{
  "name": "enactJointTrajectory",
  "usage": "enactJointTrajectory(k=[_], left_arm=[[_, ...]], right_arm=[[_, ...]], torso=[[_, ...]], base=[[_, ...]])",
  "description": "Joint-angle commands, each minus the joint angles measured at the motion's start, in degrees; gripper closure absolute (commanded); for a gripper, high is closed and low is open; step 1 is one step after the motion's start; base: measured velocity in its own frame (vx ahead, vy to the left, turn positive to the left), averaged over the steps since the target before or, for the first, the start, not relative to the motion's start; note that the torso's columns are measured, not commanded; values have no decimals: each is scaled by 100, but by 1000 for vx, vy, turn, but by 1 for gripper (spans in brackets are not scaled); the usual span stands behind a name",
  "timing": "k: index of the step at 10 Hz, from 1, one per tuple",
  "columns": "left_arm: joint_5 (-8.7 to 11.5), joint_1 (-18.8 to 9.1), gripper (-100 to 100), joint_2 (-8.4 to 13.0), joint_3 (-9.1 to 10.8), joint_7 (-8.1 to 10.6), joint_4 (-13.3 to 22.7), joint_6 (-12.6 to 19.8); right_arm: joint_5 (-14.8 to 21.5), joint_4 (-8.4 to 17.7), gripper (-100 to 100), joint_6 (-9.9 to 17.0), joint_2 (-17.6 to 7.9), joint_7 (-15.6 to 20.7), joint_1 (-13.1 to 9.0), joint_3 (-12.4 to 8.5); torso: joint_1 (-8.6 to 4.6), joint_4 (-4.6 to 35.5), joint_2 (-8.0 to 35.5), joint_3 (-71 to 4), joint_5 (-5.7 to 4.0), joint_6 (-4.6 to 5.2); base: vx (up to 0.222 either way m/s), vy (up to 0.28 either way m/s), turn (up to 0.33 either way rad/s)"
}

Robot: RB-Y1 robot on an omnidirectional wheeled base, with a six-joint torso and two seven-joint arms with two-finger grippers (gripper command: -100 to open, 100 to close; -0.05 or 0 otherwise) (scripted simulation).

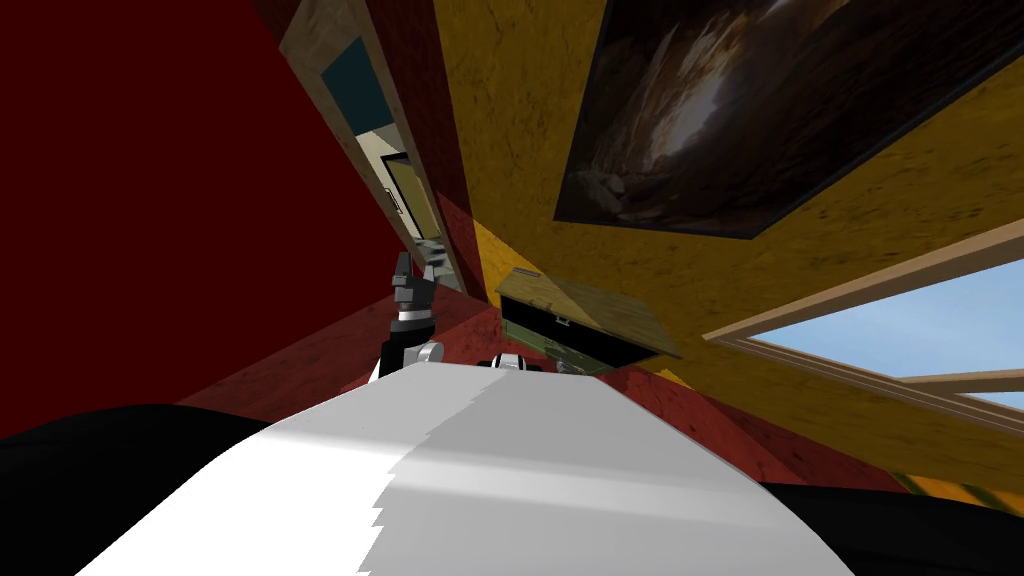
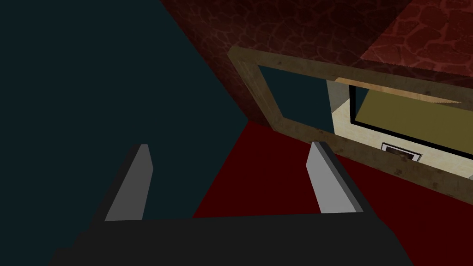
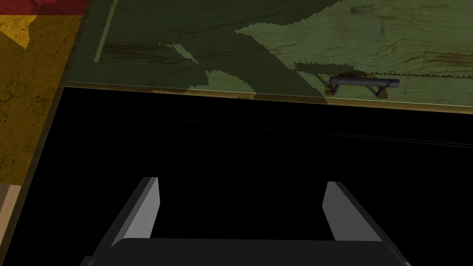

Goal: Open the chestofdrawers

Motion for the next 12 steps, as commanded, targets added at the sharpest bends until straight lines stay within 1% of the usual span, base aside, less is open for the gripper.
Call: enactJointTrajectory(k=[1, 2, 3, 4, 5, 6, 7, 8, 9, 10, 11, 12], left_arm=[[0, 0, 0, 0, 0, 0, 0, 0], [0, 0, 0, 0, 0, 0, 0, 0], [0, 0, 0, 0, 0, 0, 0, 0], [0, 0, 0, 0, 0, 0, 0, 0], [0, 0, 0, 0, 0, 0, 0, 0], [0, 0, 0, 0, 0, 0, 0, 0], [0, 0, 0, 0, 0, 0, 0, 0], [0, 0, 0, 0, 0, 0, 0, 0], [0, 0, 0, 0, 0, 0, 0, 0], [0, 0, 0, 0, 0, 0, 0, 0], [0, 0, 0, 0, 0, 0, 0, 0], [0, 0, 0, 0, 0, 0, 0, 0]], right_arm=[[446, 306, -100, 424, -15, -29, -50, 134], [636, 580, -100, 590, -47, -36, -95, 257], [812, 580, -100, 744, -47, -36, -95, 257], [812, 580, -100, 799, -47, -36, -95, 257], [1097, 847, -100, 1029, -84, -39, -142, 378], [1163, 847, -100, 1162, -84, -39, -142, 378], [1390, 1092, -100, 1337, -126, -41, -191, 496], [1500, 1108, -100, 1504, -126, -41, -191, 496], [1713, 1362, -100, 1664, -172, -40, -241, 611], [1821, 1362, -100, 1830, -172, -40, -241, 611], [2013, 1584, -100, 1994, -223, -38, -292, 723], [2126, 1607, -100, 2165, -223, -38, -292, 723]], torso=[[6, 0, -1, 0, 0, -2], [5, 0, -1, 0, 1, -1], [9, -1, -2, -1, 1, -2], [6, 0, -1, -1, 2, 0], [-2, 0, 2, 1, 0, 0], [2, 0, 1, 1, -1, -2], [4, 0, 0, 0, 1, -1], [8, -1, -4, -2, 1, -2], [5, -1, -1, -1, 1, 0], [6, 0, 1, 1, 1, -2], [3, 0, 1, 1, 1, 0], [4, 0, -1, 0, 0, -2]], base=[[7, 30, 70], [14, 40, 118], [14, 37, 63], [7, 15, -5], [10, 21, 101], [13, 22, 76], [24, 28, 115], [21, 23, 57], [19, 26, 114], [19, 20, 60], [27, 21, 104], [26, 17, 68]])
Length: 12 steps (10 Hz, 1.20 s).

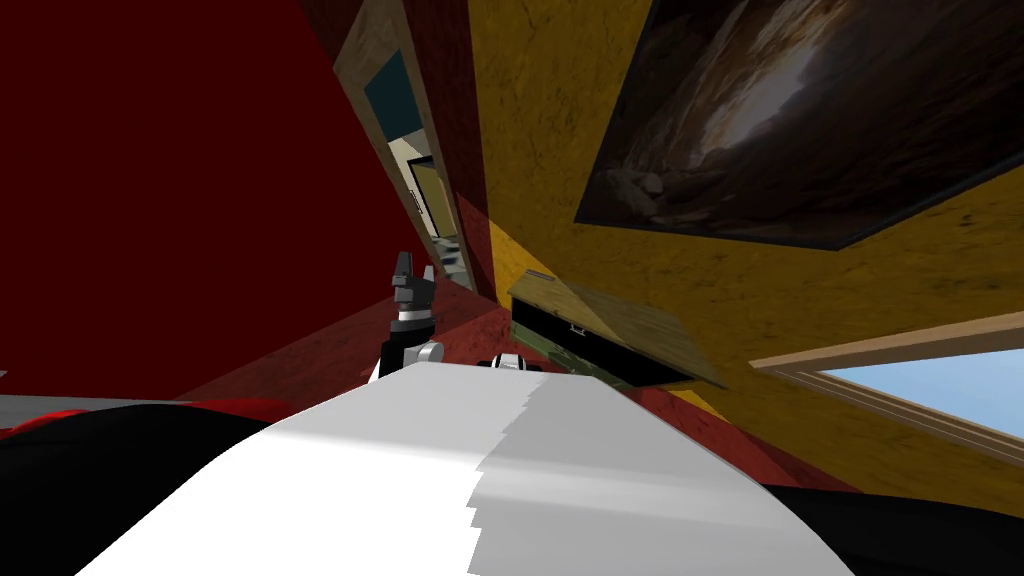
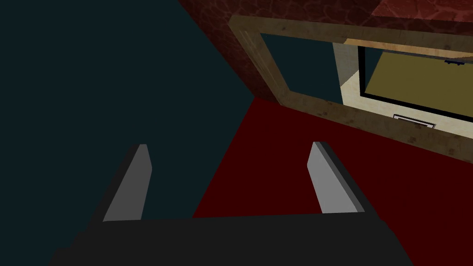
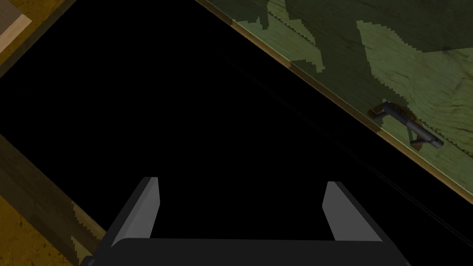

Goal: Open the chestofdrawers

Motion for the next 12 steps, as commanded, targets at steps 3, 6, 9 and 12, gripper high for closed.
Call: enactJointTrajectory(k=[3, 6, 9, 12], left_arm=[[0, 0, 0, 0, 0, 0, 0, 0], [0, 0, 0, 0, 0, 0, 0, 0], [0, 1, 0, 0, 1, 0, 0, 0], [0, 1, 0, 0, 1, 0, 0, 0]], right_arm=[[718, 560, -100, 785, -143, 24, -120, 259], [1028, 785, -100, 1182, -197, 31, -170, 358], [1480, 1172, -100, 1671, -298, 49, -266, 538], [1854, 1498, -100, 2105, -386, 68, -353, 693]], torso=[[0, 0, 2, 0, 0, 2], [-1, 1, 1, 1, 0, 0], [-1, 0, 2, 0, 0, 2], [0, 0, 2, 0, 1, 3]], base=[[31, 15, 97], [28, 7, 72], [32, 1, 89], [41, -1, 98]])
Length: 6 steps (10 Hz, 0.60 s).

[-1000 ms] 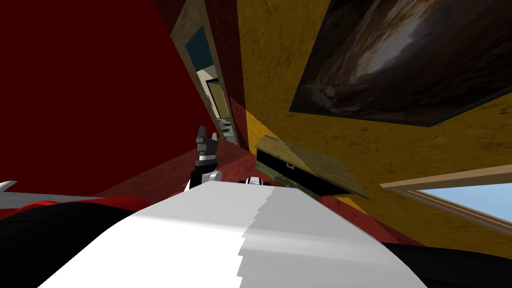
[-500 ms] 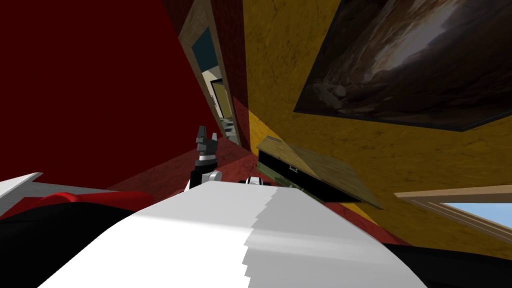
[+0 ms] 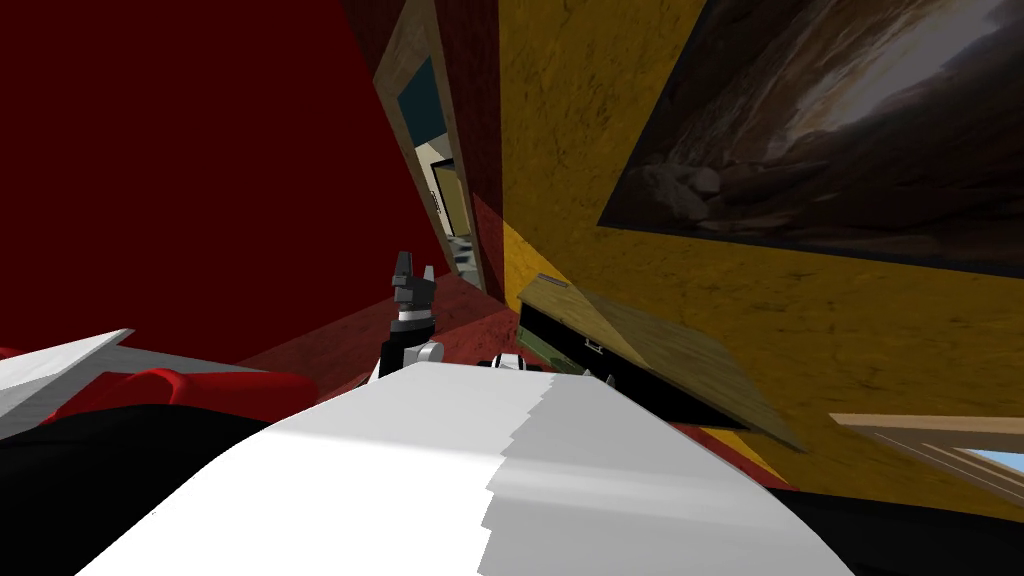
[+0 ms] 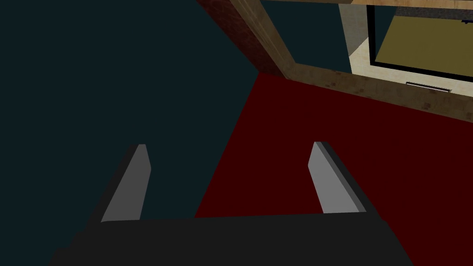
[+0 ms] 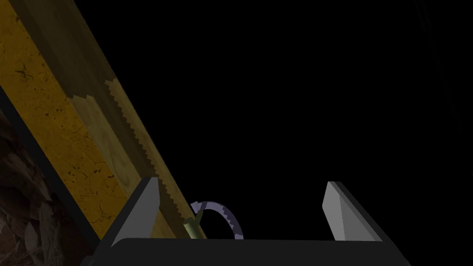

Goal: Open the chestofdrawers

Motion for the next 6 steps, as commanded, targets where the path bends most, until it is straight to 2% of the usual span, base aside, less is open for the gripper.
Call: enactJointTrajectory(k=[1, 3, 6], left_arm=[[0, 0, 0, 0, 0, 0, 0, 0], [0, 0, 0, 0, 0, 0, 0, 0], [0, 0, 0, 0, 0, 0, 0, 0]], right_arm=[[373, 257, -100, 436, -90, 73, -63, 157], [629, 486, -100, 750, -161, 92, -131, 270], [865, 699, -100, 1028, -241, 114, -199, 379]], torso=[[0, 2, 3, 3, 0, -3], [0, 0, -5, -2, 0, -2], [-1, 1, 3, 2, -1, -1]], base=[[40, -9, 142], [51, -11, 112], [40, -21, 76]])
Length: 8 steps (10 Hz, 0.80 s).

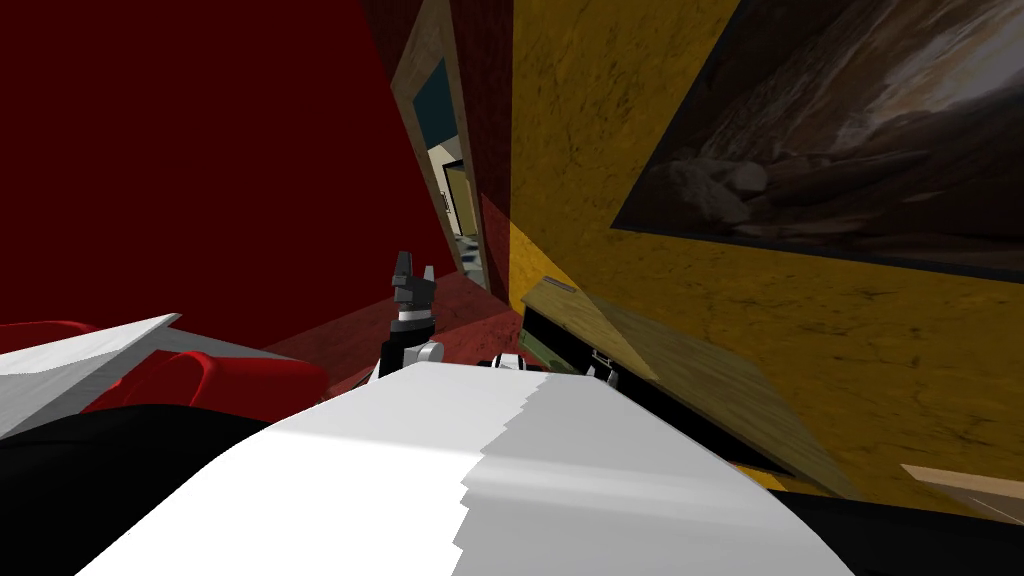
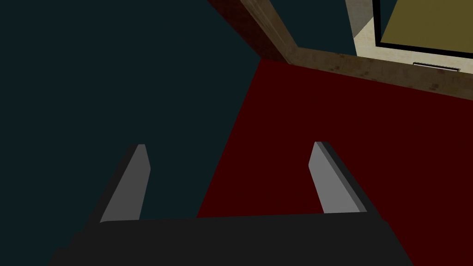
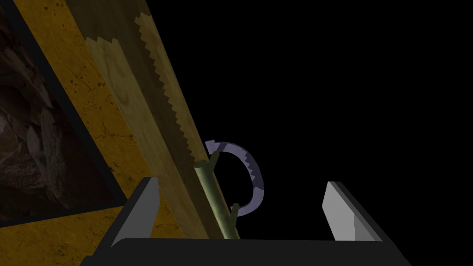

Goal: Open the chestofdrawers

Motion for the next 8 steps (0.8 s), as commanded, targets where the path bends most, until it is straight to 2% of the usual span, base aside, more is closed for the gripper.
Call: enactJointTrajectory(k=[1, 2, 3, 5, 6, 7, 8], left_arm=[[0, 0, 0, 0, 0, 0, 0, 0], [0, 0, 0, 0, 0, 0, 0, 0], [0, 0, 0, 0, 0, 0, 0, 0], [0, 0, 0, 0, 0, 0, 0, 0], [0, 0, 0, 0, 0, 0, 0, 0], [0, 0, 0, 0, 0, 0, 0, 0], [0, 0, 0, 0, 0, 0, 0, 0]], right_arm=[[74, 111, -100, 92, -6, 2, -41, 34], [8, -38, -100, -34, -164, 38, -55, -18], [8, -38, -100, -34, -164, 38, -55, -18], [-65, -204, -100, -182, -322, 79, -62, -74], [-45, -137, -100, -131, -273, 55, -73, -59], [27, 4, 100, 3, -124, 28, -53, -4], [45, 45, 100, 40, -85, 17, -51, 10]], torso=[[4, 0, 1, 1, 0, -1], [7, 1, 4, 3, 2, 0], [9, 1, 2, 2, 3, -2], [5, 0, -2, -1, 1, -1], [3, -1, -4, -2, 1, -1], [0, -1, -3, -2, -1, -1], [-5, 0, 1, 1, -2, 0]], base=[[15, -8, 12], [10, 7, 11], [9, 14, 15], [7, 17, 8], [5, 7, 2], [-7, -13, -15], [-10, -32, -30]])
